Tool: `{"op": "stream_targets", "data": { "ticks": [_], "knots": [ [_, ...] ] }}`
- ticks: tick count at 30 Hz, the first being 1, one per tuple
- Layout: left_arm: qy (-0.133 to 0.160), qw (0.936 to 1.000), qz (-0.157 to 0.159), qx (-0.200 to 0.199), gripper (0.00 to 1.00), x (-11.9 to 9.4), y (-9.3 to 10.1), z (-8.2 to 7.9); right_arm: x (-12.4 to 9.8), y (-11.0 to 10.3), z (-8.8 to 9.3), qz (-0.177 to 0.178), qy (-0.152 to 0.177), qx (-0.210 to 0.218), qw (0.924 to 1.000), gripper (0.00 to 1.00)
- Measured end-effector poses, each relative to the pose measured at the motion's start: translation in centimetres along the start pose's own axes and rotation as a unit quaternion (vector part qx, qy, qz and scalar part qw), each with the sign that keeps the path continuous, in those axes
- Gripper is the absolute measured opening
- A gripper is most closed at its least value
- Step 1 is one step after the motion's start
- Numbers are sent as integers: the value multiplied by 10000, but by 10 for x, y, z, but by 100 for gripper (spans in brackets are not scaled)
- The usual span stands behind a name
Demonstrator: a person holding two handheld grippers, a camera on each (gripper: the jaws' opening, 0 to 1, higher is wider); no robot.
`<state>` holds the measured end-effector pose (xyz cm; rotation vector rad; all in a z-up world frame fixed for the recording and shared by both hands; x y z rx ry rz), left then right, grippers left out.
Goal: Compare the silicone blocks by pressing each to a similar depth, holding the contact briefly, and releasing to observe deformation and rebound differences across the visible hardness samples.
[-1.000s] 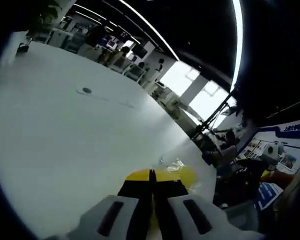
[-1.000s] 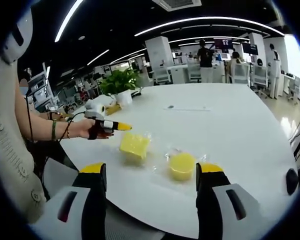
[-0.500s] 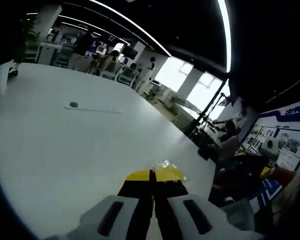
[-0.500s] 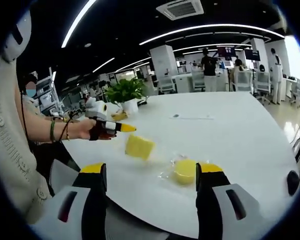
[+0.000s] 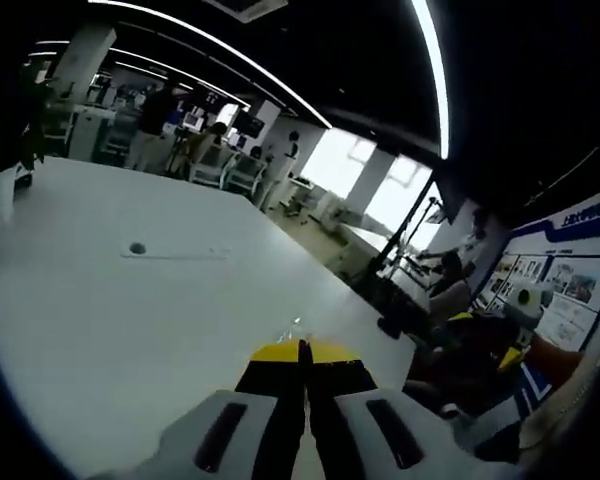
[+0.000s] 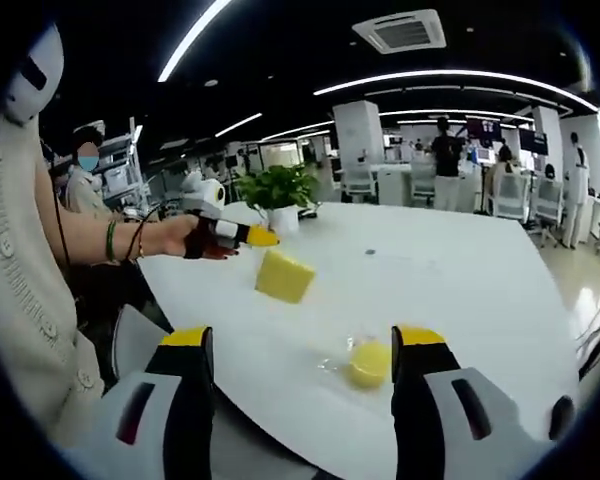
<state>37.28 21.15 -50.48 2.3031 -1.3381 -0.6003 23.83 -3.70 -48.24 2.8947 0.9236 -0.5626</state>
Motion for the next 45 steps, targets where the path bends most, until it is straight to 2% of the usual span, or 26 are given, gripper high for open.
{"op": "stream_targets", "data": {
  "ticks": [5,9,10,11,15,18,19,21,23,26,31,32,41,43,45],
  "knots": [
    [44,9996,68,272,0,-9,21,-19,9,1,-28,-508,-47,-734,9960,67],
    [-53,9982,122,586,0,-11,38,-30,24,-2,-57,-1049,-187,-1404,9844,67],
    [-125,9970,156,754,0,-11,45,-33,29,-5,-66,-1246,-201,-1604,9789,67],
    [-144,9965,156,810,0,-11,48,-34,31,-5,-69,-1310,-233,-1658,9772,66],
    [-209,9942,293,1011,0,-6,65,-42,56,-13,-93,-1674,-260,-2164,9615,64],
    [-206,9932,344,1095,0,-2,72,-47,74,-24,-101,-1957,-365,-2532,9467,64],
    [-203,9931,368,1098,0,-1,74,-47,81,-29,-103,-2072,-433,-2692,9395,65],
    [-202,9926,411,1129,0,0,78,-48,92,-35,-107,-2225,-484,-2857,9309,65],
    [-228,9919,463,1160,0,2,83,-49,101,-40,-108,-2338,-596,-2939,9249,66],
    [-284,9906,514,1232,0,3,87,-49,117,-44,-107,-2522,-846,-3223,9085,66],
    [-298,9898,576,1268,0,3,90,-51,140,-48,-101,-2721,-1114,-3361,8948,65],
    [-303,9896,595,1271,0,3,90,-51,144,-48,-98,-2745,-1241,-3441,8893,65],
    [-407,9852,737,1492,0,2,98,-53,164,-61,-86,-3157,-1553,-3425,8711,60],
    [-397,9826,833,1611,0,1,102,-55,165,-62,-83,-3208,-1595,-3437,8680,58],
    [-392,9759,992,1905,0,1,108,-56,165,-65,-80,-3286,-1613,-3473,8633,56]
  ]
}}
Point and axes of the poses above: the point that each gripper's makers call its tool centre point, and the gripper's own axes: x roughly forward along the fingers, y roughly to its right, z roughly out of its underside, the point moved 5 cm from there along -x, roughly backward along the fingers, and after that the axes turned 10 degrees about z, right-handed, at the moved point
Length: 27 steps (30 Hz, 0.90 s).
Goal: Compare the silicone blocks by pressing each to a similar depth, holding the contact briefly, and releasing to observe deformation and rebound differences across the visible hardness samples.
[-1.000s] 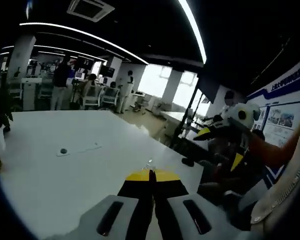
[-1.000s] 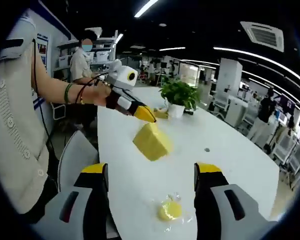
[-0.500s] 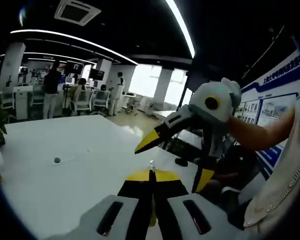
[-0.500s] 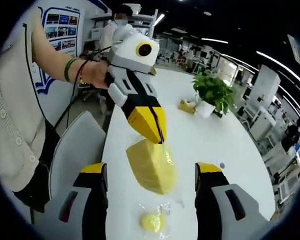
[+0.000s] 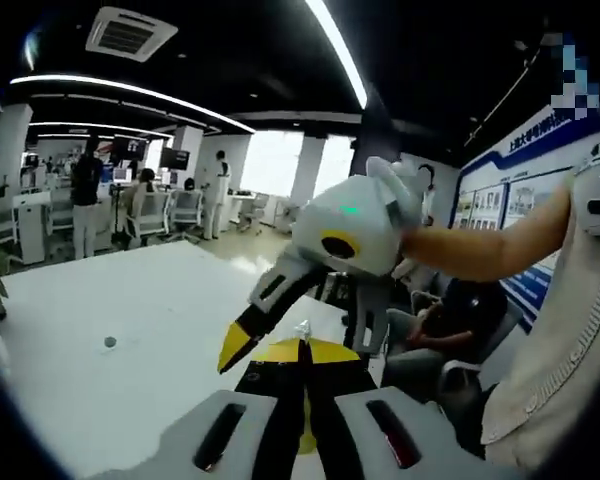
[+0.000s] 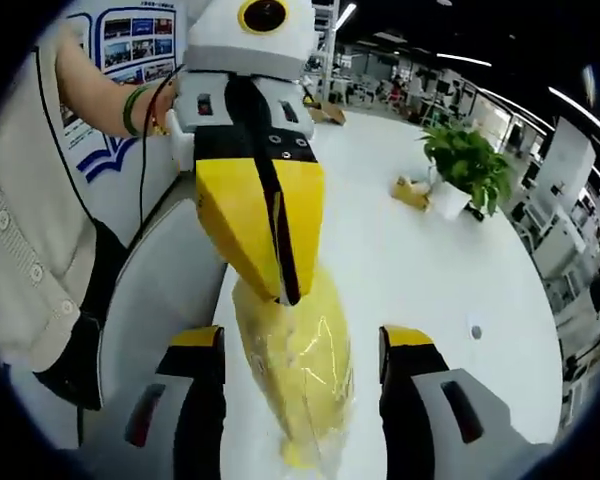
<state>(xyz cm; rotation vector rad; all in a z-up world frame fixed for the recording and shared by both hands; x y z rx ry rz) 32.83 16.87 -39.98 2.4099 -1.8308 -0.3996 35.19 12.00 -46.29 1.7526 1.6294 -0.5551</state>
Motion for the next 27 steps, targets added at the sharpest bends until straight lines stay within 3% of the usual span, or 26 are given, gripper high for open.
{"op": "stream_targets", "data": {
  "ticks": [4,7,11,15,20,22,27],
  "knots": [
    [-91,9995,138,271,0,3,6,-3,3,-3,1,-137,-30,-33,9999,52],
    [-94,9994,171,298,0,4,6,-4,4,-5,3,-225,-47,-20,9997,40],
    [-162,9992,190,324,0,5,4,-2,5,-5,6,-167,-1,-80,9998,36],
    [-286,9987,211,375,0,7,5,2,6,-6,10,-38,-23,-92,9999,28],
    [-363,9984,197,383,0,9,8,9,8,-6,15,716,-26,-23,9974,19],
    [-347,9984,214,386,0,10,11,13,9,-13,19,710,-7,286,9971,16],
    [-422,9979,335,345,0,14,16,18,8,-20,24,603,-137,361,9974,9]
  ]
}}
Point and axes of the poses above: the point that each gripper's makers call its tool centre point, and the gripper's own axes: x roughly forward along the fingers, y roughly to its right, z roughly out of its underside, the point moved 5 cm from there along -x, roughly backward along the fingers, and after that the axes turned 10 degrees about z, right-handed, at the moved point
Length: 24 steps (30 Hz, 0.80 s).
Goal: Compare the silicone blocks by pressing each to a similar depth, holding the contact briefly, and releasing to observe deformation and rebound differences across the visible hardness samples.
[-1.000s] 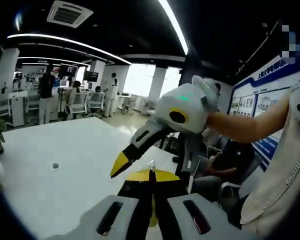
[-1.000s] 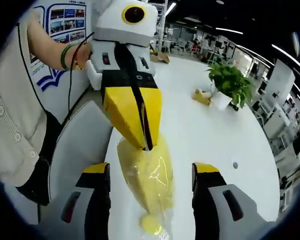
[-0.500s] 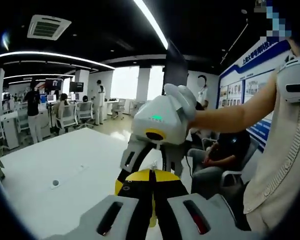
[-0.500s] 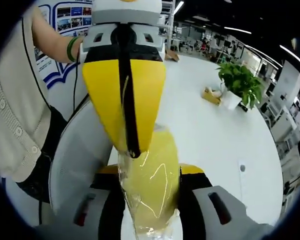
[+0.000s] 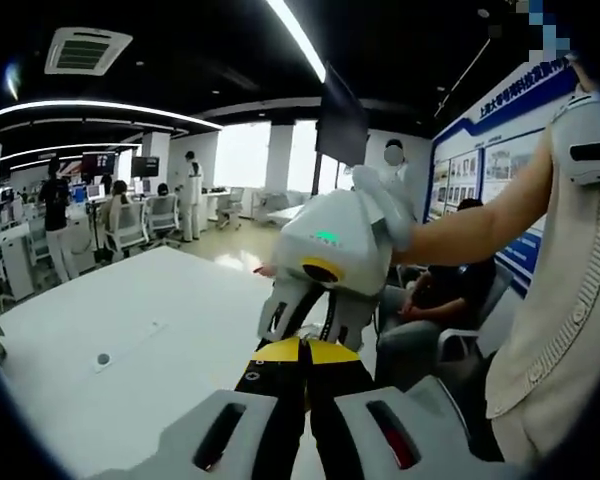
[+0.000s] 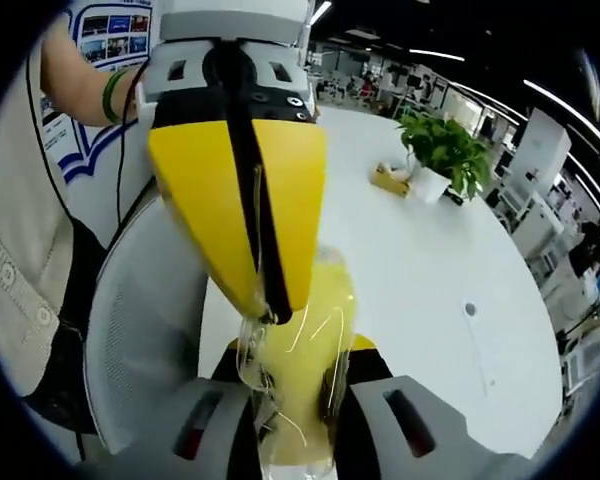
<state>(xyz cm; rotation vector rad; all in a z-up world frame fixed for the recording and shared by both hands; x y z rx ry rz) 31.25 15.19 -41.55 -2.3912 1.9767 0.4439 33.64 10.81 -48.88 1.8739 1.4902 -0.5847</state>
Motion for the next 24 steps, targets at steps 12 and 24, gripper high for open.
{"op": "stream_targets", "data": {
  "ticks": [12,24],
  "knots": [
    [-99,9999,128,13,0,6,7,3,-4,-10,7,-200,-134,86,9997,4],
    [-137,9998,133,35,0,6,10,3,-5,-15,8,-349,-171,199,9990,5]
  ]
}}
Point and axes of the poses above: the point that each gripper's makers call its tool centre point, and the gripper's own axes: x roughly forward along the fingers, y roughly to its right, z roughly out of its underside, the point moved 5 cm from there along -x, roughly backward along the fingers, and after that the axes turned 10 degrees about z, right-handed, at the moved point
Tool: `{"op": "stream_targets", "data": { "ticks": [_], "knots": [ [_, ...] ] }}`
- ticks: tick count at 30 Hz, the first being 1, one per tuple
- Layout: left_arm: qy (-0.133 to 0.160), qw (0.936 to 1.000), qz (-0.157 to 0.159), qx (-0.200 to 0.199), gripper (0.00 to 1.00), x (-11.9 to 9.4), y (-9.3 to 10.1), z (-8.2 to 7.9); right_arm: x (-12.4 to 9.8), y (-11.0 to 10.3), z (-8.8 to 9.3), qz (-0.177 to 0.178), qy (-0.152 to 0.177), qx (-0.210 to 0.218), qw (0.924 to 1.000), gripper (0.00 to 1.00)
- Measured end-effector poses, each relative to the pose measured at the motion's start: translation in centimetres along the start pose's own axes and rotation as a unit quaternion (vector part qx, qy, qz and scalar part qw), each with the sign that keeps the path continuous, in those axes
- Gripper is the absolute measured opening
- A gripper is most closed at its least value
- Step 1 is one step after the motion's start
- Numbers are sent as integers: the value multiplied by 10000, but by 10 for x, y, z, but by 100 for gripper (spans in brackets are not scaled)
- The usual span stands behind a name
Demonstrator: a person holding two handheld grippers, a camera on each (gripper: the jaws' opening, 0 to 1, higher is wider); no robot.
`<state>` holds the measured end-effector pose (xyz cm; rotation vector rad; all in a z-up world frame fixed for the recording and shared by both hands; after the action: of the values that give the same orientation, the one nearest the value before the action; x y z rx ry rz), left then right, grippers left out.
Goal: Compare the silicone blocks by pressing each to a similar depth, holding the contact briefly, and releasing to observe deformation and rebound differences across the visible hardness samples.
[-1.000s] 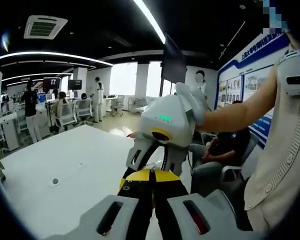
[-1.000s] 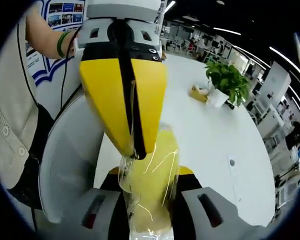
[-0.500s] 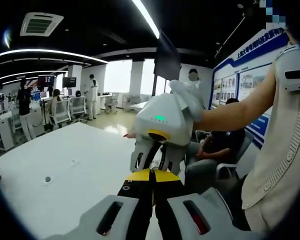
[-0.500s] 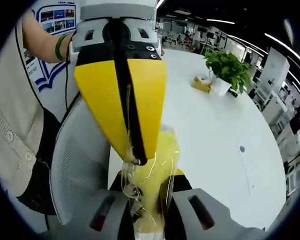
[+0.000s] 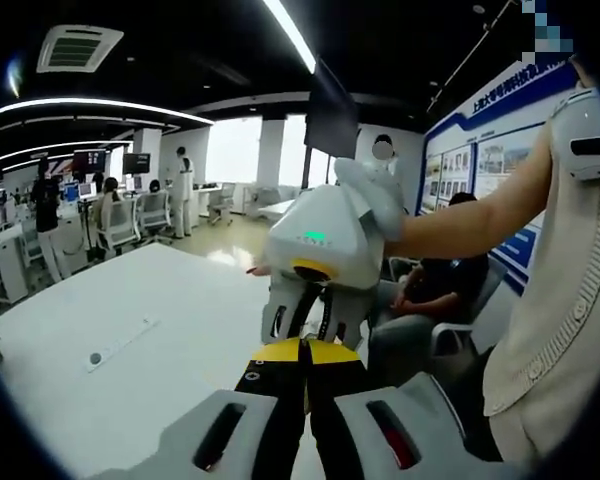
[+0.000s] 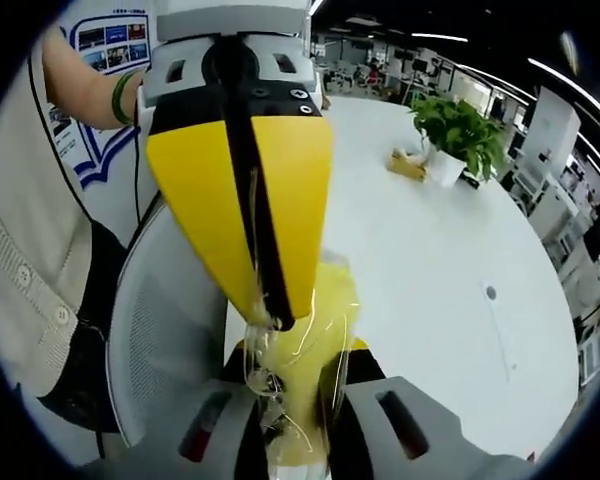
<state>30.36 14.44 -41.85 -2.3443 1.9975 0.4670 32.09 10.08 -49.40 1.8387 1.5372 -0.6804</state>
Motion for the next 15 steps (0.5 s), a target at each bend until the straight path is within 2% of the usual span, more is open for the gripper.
{"op": "stream_targets", "data": {
  "ticks": [15],
  "knots": [
    [-71,10000,-11,49,0,2,1,0,0,0,2,-31,-2,-55,10000,6]
  ]
}}
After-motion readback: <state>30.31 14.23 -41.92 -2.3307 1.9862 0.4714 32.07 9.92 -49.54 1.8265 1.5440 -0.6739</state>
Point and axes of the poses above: the point that each gripper's makers call its tool centre point, and the gripper's own axes: x roughly forward along the fingers, y roughly to its right, z roughly out of its underside, the point moved 5 cm from there along -x, roughly backward along the fingers, and after that the axes turned 10 degrees about z, right-handed, at the moved point
